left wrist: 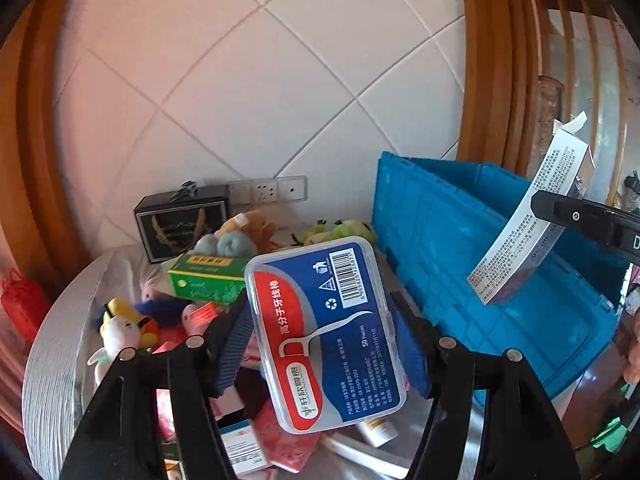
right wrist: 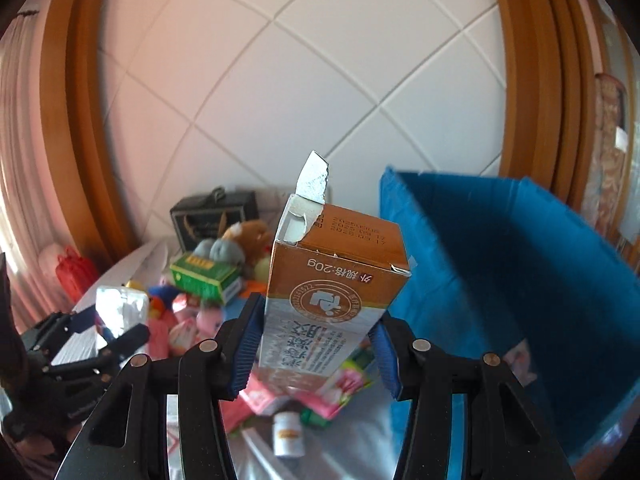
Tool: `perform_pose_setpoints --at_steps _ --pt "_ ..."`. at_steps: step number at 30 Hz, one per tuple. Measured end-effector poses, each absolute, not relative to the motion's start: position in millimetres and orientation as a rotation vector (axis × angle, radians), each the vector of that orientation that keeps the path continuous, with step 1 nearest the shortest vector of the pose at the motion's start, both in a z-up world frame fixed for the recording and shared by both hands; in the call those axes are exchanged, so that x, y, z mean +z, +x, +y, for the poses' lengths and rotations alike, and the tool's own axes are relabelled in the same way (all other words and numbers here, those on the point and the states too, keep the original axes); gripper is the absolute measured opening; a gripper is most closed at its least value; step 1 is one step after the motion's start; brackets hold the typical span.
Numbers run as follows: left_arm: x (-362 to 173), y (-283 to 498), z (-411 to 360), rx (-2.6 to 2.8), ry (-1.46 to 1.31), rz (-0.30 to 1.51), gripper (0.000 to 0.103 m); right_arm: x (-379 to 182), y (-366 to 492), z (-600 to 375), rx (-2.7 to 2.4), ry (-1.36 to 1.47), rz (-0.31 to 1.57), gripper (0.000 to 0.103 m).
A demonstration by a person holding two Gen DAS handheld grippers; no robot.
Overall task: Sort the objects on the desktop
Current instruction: 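Carry both boxes over the blue crate and open both tools to drop them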
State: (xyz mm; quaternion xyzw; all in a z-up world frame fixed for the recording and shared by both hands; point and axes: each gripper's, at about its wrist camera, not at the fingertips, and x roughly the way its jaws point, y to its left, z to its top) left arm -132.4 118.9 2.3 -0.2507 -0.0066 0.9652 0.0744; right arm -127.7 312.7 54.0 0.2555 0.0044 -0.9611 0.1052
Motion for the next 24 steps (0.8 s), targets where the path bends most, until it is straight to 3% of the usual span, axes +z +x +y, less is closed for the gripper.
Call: perform_pose_setpoints --at_steps 10,18,24 --pt "50 -159 262 2.784 -0.618 0.040 0.065 109 -115 438 -3.031 0.593 0.090 0.050" --pt "75 -172 377 2.677 -0.641 0.048 0.065 86 -137 540 -3.115 0.750 0.242 0.050" --pt "64 -187 436 2.629 -0.748 0.093 0.065 53 -160 592 -3.080 0.873 0.335 0.050"
